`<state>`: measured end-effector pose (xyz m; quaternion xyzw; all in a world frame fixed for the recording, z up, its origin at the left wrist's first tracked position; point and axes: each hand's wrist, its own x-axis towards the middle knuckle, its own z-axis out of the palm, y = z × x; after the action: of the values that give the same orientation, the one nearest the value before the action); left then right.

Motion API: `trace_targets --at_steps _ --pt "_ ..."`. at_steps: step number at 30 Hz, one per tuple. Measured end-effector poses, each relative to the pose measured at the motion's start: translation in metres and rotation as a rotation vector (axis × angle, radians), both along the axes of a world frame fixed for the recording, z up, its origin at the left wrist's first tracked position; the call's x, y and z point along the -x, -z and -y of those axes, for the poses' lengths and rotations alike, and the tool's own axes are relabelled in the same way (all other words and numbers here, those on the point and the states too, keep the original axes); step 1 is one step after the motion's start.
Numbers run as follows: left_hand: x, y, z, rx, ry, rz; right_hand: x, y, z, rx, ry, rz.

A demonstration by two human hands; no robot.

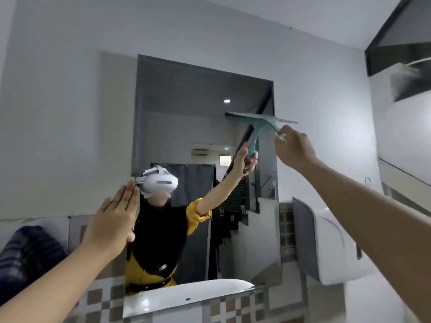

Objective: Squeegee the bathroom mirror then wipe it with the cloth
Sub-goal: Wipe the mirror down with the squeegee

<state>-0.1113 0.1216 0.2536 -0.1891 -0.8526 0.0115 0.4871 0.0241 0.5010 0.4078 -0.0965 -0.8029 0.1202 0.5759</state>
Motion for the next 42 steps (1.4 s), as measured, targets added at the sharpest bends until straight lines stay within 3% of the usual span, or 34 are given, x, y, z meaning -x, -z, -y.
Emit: trace_targets --at_steps 13,20,30,42 --pt "-0.003 -0.001 0.008 0.01 0.117 0.066 0.027 0.025 0.106 0.515 -0.184 -0.094" --pt "-0.004 0.001 0.014 0.027 0.167 0.056 0.036 0.032 0.174 0.641 -0.294 -0.189" --pt "-0.005 0.01 0.015 0.026 0.243 0.044 0.05 0.047 0.254 0.586 -0.351 -0.202" --pt "-0.007 0.012 0.015 0.01 0.21 -0.009 0.047 0.079 0.248 0.105 -0.214 -0.06"
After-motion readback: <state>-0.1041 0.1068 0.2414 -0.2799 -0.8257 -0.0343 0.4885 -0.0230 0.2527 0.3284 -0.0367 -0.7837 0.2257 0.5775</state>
